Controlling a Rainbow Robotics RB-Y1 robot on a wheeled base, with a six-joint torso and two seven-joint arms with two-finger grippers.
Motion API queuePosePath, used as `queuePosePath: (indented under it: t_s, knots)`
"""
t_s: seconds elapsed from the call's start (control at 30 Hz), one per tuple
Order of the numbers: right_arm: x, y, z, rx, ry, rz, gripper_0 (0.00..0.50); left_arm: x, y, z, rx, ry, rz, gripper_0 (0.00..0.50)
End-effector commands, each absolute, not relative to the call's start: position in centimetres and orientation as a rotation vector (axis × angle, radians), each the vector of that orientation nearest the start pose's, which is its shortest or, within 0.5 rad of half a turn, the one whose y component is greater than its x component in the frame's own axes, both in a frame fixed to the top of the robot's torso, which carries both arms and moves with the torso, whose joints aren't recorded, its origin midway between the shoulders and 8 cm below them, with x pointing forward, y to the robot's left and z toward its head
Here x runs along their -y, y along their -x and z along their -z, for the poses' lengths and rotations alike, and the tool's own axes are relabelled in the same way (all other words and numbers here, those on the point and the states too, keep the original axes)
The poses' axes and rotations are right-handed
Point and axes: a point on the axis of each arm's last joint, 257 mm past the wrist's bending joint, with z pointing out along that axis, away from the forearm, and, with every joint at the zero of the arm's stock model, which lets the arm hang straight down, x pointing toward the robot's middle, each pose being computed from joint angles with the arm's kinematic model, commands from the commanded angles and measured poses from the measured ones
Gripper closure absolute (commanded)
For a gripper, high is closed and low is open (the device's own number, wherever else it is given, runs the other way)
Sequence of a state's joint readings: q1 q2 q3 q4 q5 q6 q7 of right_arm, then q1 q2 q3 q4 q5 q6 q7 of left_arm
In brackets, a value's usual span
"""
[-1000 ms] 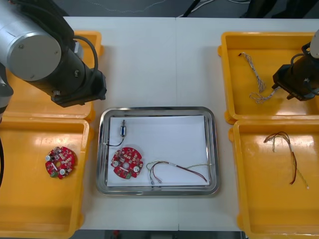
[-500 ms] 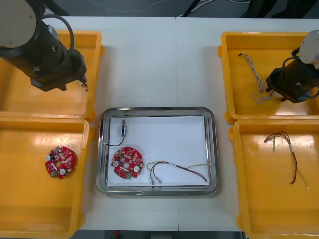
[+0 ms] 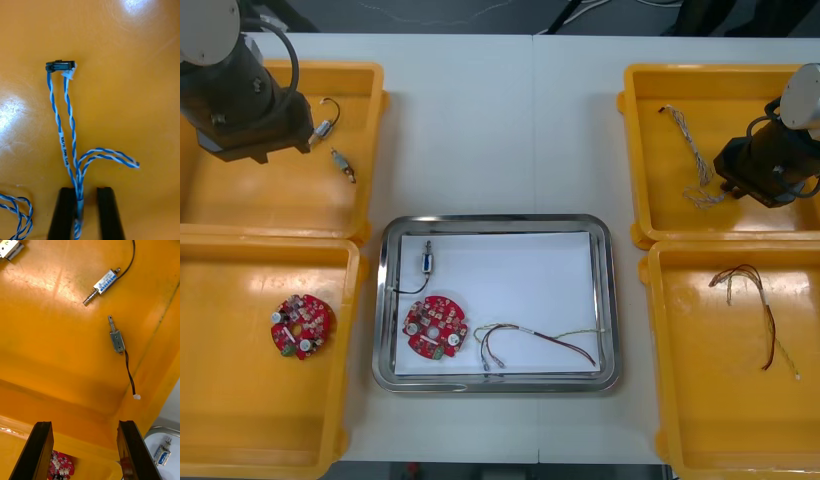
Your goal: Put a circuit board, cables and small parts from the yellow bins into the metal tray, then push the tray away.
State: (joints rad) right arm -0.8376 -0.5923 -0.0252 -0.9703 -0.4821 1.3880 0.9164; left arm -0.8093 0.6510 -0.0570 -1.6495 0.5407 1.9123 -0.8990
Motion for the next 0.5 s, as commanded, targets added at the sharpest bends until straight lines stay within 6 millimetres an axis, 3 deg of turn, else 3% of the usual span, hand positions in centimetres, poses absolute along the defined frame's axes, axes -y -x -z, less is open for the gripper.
queuePosePath:
  t_s: [0.03,0.27,0.5]
  knots:
    - [37.8,-60.3,19.7,-2.469,-0.894,-0.164,0.5,-34.0,-53.8,5.4,-2.459,0.517,-0.076,0.0]
    - [38.1,-60.7,17.9,-2.453,-0.854,-0.149,0.5,-35.0,-54.4,3.9,-2.411,0.545,-0.03,0.0]
    - [38.4,-60.2,14.3,-2.446,-0.773,-0.098,0.5,-34.7,-54.4,3.4,-2.404,0.553,0.027,0.0]
